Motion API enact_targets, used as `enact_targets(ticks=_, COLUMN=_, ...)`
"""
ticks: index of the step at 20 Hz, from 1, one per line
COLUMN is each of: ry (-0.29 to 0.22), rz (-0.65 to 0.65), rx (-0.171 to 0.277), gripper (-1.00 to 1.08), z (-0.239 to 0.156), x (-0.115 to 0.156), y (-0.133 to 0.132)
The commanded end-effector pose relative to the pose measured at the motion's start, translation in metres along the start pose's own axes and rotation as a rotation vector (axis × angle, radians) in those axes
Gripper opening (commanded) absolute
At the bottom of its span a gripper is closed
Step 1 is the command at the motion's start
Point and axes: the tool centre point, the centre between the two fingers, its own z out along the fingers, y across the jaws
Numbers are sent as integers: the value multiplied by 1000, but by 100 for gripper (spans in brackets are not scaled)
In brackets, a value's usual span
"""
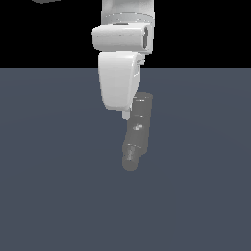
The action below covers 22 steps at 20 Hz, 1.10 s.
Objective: Turn on the faucet by rotating a designated handle.
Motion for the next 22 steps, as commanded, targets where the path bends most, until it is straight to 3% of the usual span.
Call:
enact_targets(ticks=1, ry=0, rz=16, rx=0, gripper=-100, z=0, x=20, y=-1)
enact_targets(ticks=11, ry=0, rz=18, rx=0, gripper=-100, z=0, x=75, y=0)
enact_targets(ticks=13, ry=1, rz=-8, rx=0, gripper=-100, z=0, x=59, y=-1)
enact_targets(ticks=22, ry=1, rz=1, rx=0, gripper=-100, z=0, x=89, y=-28)
